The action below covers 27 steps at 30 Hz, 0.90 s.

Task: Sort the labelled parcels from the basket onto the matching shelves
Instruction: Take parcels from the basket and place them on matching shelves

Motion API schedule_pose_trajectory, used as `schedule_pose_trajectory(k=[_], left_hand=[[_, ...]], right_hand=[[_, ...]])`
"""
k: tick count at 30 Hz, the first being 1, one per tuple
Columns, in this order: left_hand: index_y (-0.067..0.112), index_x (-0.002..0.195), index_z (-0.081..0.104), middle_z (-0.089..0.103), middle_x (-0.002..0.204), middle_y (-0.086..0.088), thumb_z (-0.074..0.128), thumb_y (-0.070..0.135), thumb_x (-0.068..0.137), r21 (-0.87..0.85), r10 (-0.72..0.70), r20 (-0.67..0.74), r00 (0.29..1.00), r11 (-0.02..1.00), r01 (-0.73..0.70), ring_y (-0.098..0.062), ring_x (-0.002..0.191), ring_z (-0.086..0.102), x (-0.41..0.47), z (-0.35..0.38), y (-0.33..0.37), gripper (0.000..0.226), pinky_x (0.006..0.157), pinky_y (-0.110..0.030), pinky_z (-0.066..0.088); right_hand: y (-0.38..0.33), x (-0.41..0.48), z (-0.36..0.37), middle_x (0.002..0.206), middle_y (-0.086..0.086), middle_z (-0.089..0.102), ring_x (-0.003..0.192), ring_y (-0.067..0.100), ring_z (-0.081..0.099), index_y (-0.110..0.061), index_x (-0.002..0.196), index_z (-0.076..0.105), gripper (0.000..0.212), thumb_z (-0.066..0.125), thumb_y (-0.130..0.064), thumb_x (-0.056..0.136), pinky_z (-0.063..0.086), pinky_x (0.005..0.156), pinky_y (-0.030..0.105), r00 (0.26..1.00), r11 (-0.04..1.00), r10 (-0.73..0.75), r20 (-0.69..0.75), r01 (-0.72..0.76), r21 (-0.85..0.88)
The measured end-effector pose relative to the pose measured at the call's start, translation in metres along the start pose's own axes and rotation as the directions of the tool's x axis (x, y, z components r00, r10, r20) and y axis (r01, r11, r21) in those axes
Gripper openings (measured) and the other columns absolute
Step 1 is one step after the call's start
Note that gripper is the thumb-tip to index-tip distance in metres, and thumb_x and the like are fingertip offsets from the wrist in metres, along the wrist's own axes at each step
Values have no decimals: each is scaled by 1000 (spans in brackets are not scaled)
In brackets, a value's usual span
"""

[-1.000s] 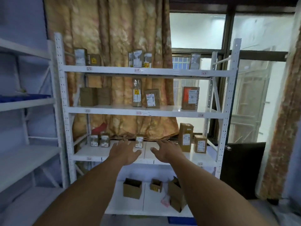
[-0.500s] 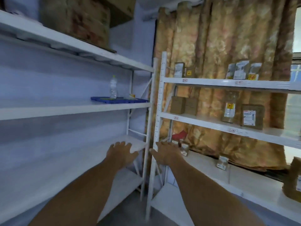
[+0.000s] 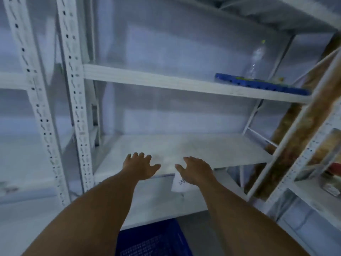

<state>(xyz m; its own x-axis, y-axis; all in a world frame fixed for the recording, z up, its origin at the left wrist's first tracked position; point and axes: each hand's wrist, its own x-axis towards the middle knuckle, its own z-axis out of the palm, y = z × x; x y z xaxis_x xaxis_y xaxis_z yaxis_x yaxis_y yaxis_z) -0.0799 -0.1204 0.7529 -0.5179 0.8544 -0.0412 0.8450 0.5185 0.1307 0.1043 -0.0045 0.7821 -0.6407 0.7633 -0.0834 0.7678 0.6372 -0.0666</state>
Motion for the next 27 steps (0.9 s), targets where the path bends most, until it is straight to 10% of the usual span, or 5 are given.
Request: schedule_pose_trajectory(k=[8,16,27], left_hand=[[26,156,33,30,164,-8,26,79,93,-32,-191,254,948,978,205,-32,150,28,42,137,-82,83,122,-51,22],[27,150,39,43,153,-7,32,80,91,-90,-405,517,754,850,519,-32,137,43,45,312,-130,79,107,-48,42],[14,152,34,41,154,-14,48,54,100,-217,-507,705,495,511,832,-37,132,48,44,657,-164,67,103,-54,46]], right_hand=[[-32,96,137,169,4,25,151,29,31,-20,164,23,76,28,-67,104,30,121,44,954,990,-138,266,130,47],[-39,172,325,169,1,28,150,28,33,-25,163,26,77,30,-71,102,32,120,45,769,953,-303,563,256,164],[-51,208,679,166,7,32,143,34,42,-24,163,23,72,36,-63,105,41,112,48,548,965,-111,829,-142,223]])
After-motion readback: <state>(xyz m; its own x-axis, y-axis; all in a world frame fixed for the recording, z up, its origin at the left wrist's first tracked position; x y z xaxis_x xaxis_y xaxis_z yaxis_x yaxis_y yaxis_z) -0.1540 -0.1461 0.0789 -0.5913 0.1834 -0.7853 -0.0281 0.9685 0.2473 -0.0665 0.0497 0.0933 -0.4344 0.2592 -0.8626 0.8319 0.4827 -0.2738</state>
